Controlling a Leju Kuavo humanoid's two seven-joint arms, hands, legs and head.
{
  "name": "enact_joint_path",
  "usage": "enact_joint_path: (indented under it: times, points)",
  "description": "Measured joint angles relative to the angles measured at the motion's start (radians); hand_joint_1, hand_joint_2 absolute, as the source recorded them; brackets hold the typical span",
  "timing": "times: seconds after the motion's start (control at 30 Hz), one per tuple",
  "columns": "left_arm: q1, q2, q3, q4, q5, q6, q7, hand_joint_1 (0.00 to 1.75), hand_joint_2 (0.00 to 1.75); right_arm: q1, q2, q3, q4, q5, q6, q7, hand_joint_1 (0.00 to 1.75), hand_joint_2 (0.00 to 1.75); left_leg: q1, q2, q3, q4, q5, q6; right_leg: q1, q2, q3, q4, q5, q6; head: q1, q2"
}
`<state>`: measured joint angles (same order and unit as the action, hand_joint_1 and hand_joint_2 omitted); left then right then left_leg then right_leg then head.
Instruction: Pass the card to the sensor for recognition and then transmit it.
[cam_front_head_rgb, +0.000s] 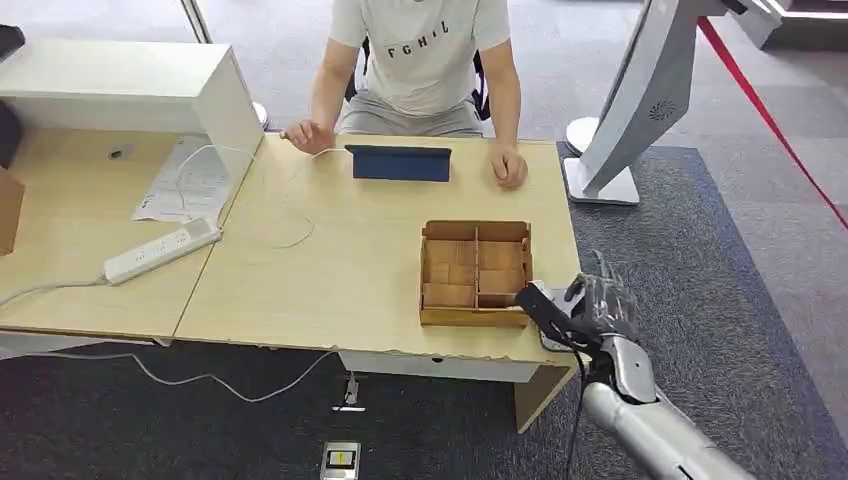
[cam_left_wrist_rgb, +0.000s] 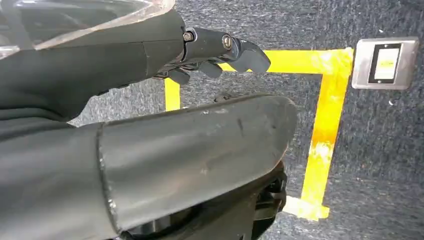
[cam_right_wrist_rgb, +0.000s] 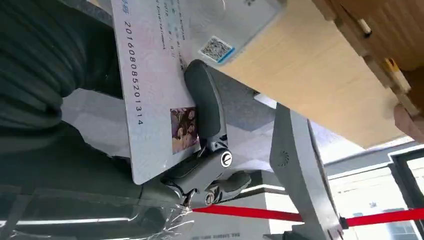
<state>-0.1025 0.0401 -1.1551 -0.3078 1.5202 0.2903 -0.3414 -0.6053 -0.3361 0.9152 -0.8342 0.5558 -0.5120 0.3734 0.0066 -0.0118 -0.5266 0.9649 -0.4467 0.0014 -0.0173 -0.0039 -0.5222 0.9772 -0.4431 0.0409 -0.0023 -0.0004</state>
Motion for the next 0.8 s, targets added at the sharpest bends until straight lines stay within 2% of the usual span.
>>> enact_joint_path:
  times: [0.1,0.23,0.33,0.53,0.7,0.8]
  points:
    - [0.000,0.000,-0.002,0.000,0.005,0.016,0.019,0.00,0.00,-0.034,-0.008,-0.005,-0.055,-0.037,0.005,0.008,1.75,1.75,0.000,0.000,0.000,0.000,0.000,0.000,0.000,0.000,0.000,0.000,0.000,0.000,0.000,0.000]
    - [0.001,0.000,-0.002,0.000,0.014,0.036,0.039,0.00,0.00,-0.078,-0.007,-0.007,-0.105,-0.138,0.016,-0.013,1.75,1.75,0.000,0.000,0.000,0.000,0.000,0.000,0.000,0.000,0.000,0.000,0.000,0.000,0.000,0.000]
    - [0.001,0.000,-0.003,0.000,0.011,0.045,0.051,0.00,0.00,-0.107,-0.008,-0.005,-0.129,-0.160,0.036,0.015,1.75,1.75,0.000,0.000,0.000,0.000,0.000,0.000,0.000,0.000,0.000,0.000,0.000,0.000,0.000,0.000]
    - [0.000,0.000,-0.010,0.000,-0.003,0.045,0.058,0.00,0.00,-0.167,-0.002,0.019,-0.145,-0.061,0.133,0.123,1.75,1.75,0.000,0.000,-0.001,0.000,0.000,0.000,0.000,0.000,0.000,0.000,0.000,0.000,0.000,0.000]
    - [-0.002,-0.003,-0.018,0.000,0.001,0.053,0.062,0.00,0.00,-0.217,0.027,0.055,-0.145,0.010,0.203,0.148,1.75,1.75,0.000,0.000,-0.001,0.000,0.000,0.000,0.000,0.000,0.000,0.001,0.000,0.000,0.000,0.000]
    - [-0.003,-0.007,-0.018,0.000,0.012,0.071,0.071,0.00,0.00,-0.251,0.064,0.079,-0.138,0.052,0.237,0.144,1.75,1.75,0.000,0.000,-0.001,0.000,0.001,0.000,0.000,0.000,-0.001,0.001,0.000,0.000,0.000,0.000]
